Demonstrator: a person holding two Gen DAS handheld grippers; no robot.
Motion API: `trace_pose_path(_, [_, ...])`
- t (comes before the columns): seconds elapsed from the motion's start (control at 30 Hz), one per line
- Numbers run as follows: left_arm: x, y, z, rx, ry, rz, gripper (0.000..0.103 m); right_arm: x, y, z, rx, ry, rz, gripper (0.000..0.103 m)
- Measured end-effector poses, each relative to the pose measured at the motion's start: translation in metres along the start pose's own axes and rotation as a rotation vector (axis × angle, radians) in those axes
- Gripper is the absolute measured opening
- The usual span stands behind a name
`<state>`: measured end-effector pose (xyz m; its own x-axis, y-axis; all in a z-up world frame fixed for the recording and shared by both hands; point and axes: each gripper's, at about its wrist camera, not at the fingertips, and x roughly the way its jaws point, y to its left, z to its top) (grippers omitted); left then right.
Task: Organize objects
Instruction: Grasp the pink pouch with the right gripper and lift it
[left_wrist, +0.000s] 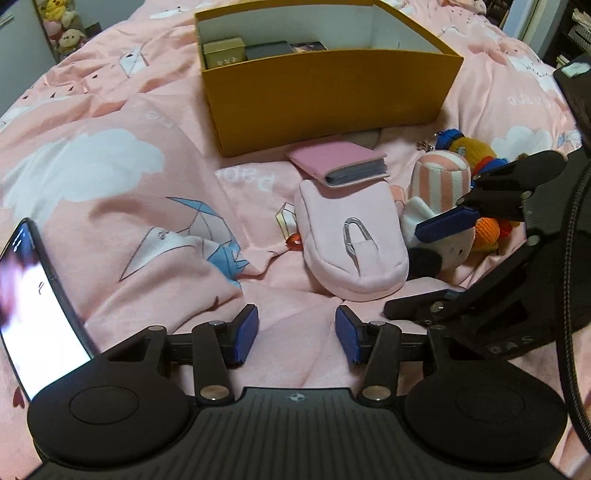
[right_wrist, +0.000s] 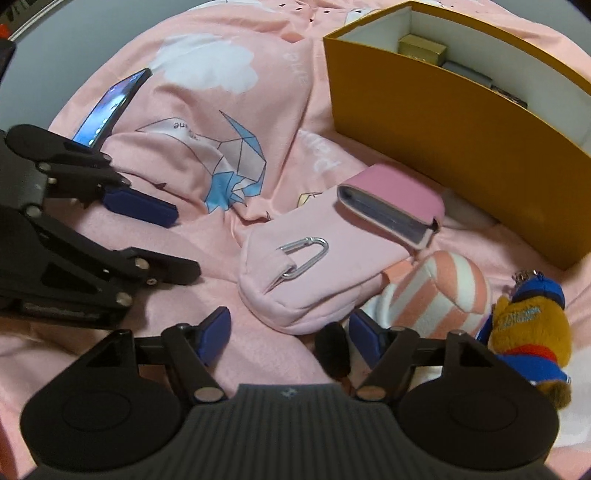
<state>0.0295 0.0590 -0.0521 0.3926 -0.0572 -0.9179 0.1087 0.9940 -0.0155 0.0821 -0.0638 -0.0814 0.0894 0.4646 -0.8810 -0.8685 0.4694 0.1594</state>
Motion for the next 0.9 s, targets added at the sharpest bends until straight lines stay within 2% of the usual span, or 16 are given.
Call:
trace_pose_path(0.13, [0.001,0.001,0.000,-0.018,-0.005,-0.005,0.057,0.014,0.004,0.005,-0.015,0.018,-0.024,0.073])
trace_pose_path(0.2, [0.001,0.001,0.000,-0.016,-0.005,-0.003,0.057,0.017,0.008,0.006,-0.028,0.012,-0.043,0.070])
trace_pose_path(0.27, [0.001,0.001,0.000,-0.017,-0.006,-0.005,0.057,0.016,0.004,0.006,-0.007,0.005,-0.040,0.055])
trace_pose_path(0.37, [0.000,0.002,-0.001,-0.019,-0.009,-0.008,0.057,0.009,0.001,0.005,0.012,-0.024,-0.024,0.041])
trace_pose_path(0.57, [0.004,0.001,0.001,-0.012,-0.021,-0.015,0.059,-0.014,-0.002,0.012,0.034,-0.129,-0.044,0.035])
trace_pose_path(0.77, [0.011,0.003,0.012,-0.041,-0.067,-0.038,0.059,-0.030,-0.014,0.024,0.084,-0.225,-0.077,0.031])
trace_pose_path(0.9, [0.017,0.003,0.024,-0.060,-0.104,-0.044,0.059,-0.037,-0.024,0.031,0.122,-0.282,-0.133,0.026])
